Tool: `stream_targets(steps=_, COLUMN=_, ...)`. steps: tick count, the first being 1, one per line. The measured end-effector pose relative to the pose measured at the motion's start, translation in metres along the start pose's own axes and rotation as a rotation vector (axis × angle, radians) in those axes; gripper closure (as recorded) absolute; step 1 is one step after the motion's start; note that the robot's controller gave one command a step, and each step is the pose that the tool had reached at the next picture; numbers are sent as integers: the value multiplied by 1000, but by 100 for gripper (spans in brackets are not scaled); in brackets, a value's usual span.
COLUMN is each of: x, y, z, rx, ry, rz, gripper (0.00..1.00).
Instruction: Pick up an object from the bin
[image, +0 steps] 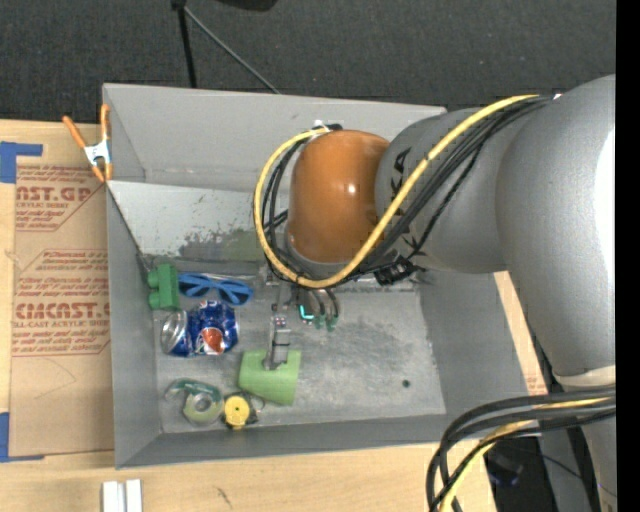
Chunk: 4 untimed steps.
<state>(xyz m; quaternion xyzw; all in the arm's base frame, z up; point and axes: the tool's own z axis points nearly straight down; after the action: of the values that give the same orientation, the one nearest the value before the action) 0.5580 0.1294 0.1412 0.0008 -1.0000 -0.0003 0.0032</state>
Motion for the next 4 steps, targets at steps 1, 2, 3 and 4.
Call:
stream_targets(steps=1, x=26, y=15, z=62, rx=-5, ry=-3, rz=81, gripper=0)
stream_targets(steps=2, x=26, y=12, z=64, rx=-1, ry=-7, rz=81, gripper=100)
stream_targets(steps=3, x=25, y=12, z=64, rx=-1, ry=-8, rz=82, gripper=0)
stream_targets(steps=4, x=-12, y=82, z=60, rx=-5, ry=-11, rz=85, gripper=0)
